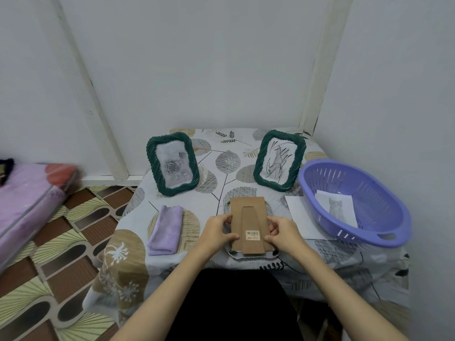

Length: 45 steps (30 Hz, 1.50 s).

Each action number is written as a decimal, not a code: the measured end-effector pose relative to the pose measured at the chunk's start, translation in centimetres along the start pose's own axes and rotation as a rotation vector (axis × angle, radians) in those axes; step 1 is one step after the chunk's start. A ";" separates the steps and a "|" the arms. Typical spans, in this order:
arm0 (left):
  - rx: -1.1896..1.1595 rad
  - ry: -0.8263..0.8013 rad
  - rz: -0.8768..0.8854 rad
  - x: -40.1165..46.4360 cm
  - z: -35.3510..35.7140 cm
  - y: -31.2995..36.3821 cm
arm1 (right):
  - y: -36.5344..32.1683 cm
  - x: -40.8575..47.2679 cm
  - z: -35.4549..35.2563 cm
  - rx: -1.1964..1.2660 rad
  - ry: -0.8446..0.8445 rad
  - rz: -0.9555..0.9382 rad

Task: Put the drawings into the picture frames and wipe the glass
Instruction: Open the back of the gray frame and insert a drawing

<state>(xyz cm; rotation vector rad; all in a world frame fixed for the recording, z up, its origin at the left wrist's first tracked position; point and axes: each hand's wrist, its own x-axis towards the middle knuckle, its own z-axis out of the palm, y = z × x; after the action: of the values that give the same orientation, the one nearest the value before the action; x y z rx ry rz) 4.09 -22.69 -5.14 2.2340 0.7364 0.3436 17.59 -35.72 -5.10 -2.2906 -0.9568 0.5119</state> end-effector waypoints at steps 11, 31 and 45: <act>0.242 -0.140 0.036 0.8 1.0 -1.8 | -0.1 0.5 0.1 -0.229 -0.060 -0.040; 0.432 -0.169 0.072 2.4 0.3 -2.7 | -0.5 5.4 -2.0 -0.422 -0.153 0.072; 0.398 -0.123 0.095 3.1 0.0 -3.0 | -0.8 6.6 -2.8 -0.553 -0.263 0.048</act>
<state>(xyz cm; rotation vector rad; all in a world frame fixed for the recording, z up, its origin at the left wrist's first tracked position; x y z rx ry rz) 5.34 -19.15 -7.30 2.6437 0.6788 0.1083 23.11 -31.50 -3.27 -2.7879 -1.3019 0.6433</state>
